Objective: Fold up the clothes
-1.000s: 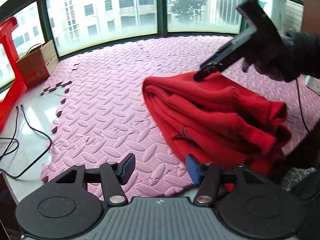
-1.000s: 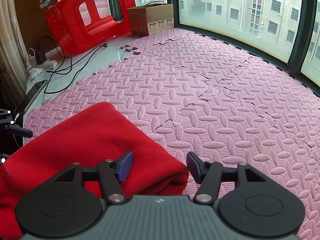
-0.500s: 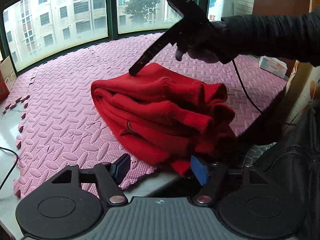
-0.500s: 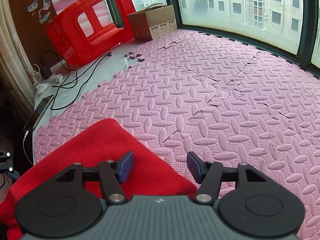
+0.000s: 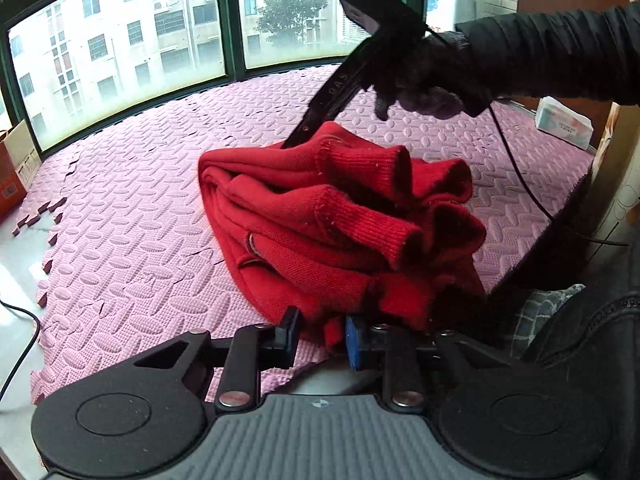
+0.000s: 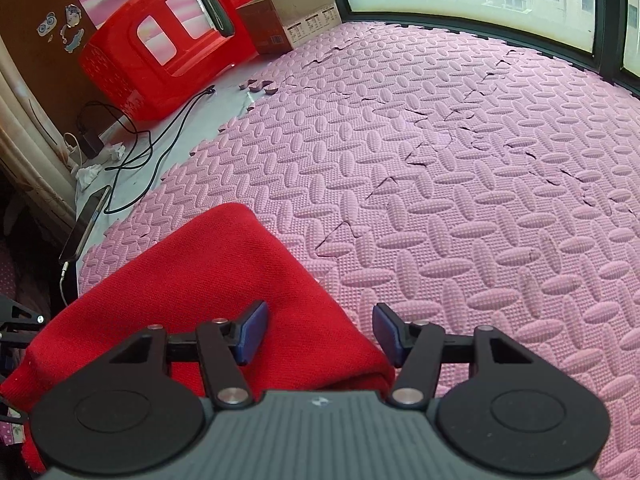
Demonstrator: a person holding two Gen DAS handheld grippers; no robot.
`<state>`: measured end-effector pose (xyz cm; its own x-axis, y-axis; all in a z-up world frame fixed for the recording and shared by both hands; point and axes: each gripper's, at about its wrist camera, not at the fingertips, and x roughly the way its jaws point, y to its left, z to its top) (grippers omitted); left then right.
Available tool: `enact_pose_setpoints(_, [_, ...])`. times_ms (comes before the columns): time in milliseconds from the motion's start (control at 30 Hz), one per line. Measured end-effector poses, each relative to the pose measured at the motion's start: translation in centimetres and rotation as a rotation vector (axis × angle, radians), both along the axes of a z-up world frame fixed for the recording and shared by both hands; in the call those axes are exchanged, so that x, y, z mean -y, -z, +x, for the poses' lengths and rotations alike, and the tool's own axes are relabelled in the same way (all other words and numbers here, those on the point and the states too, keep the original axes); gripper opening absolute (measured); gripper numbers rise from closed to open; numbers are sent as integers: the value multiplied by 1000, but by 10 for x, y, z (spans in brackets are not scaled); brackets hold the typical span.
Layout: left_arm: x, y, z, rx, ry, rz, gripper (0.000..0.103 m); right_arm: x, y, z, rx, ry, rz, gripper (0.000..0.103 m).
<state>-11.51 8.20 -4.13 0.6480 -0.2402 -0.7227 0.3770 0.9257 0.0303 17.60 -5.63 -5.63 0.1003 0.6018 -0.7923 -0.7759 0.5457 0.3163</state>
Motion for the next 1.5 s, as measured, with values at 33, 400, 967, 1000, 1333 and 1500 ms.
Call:
enact_pose_setpoints(33, [-5, 0, 5, -1, -23, 6, 23, 8, -1, 1, -4, 19, 0, 58])
enact_pose_setpoints(400, [-61, 0, 102, 5, -202, 73, 10, 78, -3, -34, -67, 261, 16, 58])
enact_pose_setpoints(967, [-58, -98, 90, 171, -220, -254, 11, 37, -33, -40, 109, 259, 124, 57])
enact_pose_setpoints(1000, [-48, -98, 89, 159, -190, -283, 11, 30, -31, -37, 106, 255, 125, 57])
enact_pose_setpoints(1333, [-32, -47, 137, 0, -247, -327, 13, -6, -16, -37, 169, 228, 99, 57])
enact_pose_setpoints(1500, [-49, -38, 136, -31, -282, -377, 13, -7, -34, -66, 236, 143, 114, 57])
